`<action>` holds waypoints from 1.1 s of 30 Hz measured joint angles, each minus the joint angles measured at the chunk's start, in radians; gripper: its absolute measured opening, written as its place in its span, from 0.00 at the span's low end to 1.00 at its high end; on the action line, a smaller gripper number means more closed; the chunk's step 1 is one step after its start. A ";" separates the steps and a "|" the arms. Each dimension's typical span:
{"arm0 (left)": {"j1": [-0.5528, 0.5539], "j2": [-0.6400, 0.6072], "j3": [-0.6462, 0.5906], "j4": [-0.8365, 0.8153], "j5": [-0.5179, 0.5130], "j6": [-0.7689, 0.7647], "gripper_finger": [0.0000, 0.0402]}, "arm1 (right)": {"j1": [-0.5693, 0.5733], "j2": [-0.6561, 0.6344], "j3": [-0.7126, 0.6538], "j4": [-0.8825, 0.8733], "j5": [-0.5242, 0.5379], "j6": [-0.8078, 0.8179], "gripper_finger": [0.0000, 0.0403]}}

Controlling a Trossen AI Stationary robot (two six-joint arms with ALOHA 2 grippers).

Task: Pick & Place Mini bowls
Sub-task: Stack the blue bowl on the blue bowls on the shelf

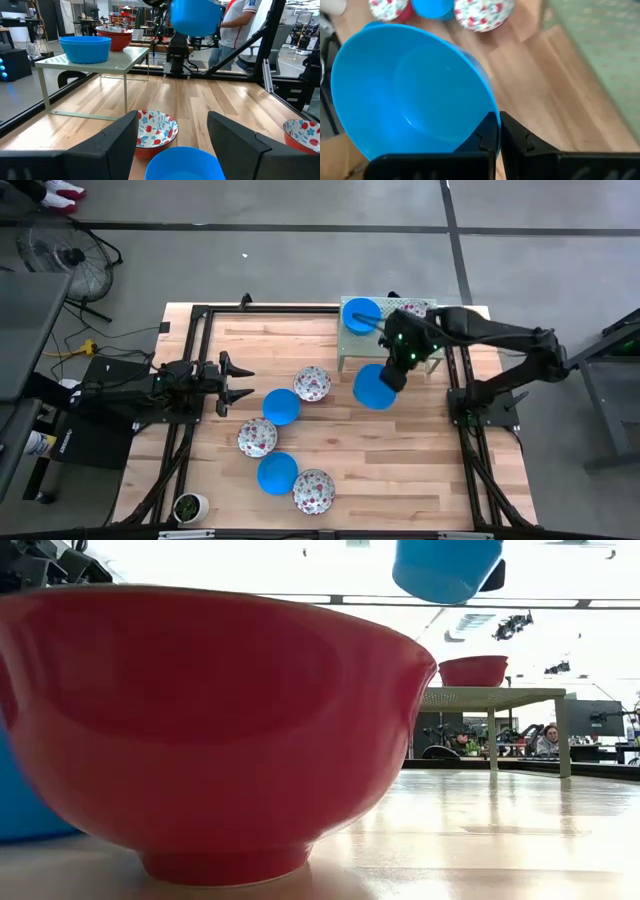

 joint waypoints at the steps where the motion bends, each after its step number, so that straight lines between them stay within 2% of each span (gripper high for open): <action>1: 0.000 0.000 0.000 0.000 0.000 0.000 0.58 | -0.019 0.004 0.014 -0.012 0.000 -0.002 0.00; 9: 0.000 0.000 0.000 0.000 0.000 0.000 0.58 | -0.177 0.077 0.144 -0.056 0.000 0.027 0.00; 16: 0.000 0.000 0.000 0.000 0.000 0.000 0.58 | -0.311 0.194 0.302 -0.066 0.035 0.128 0.00; 21: 0.000 0.000 0.000 0.000 0.000 0.000 0.58 | -0.382 0.281 0.393 -0.079 0.038 0.143 0.00; 33: 0.000 0.000 0.000 0.000 0.000 0.000 0.58 | -0.507 0.356 0.413 -0.149 0.076 0.275 0.00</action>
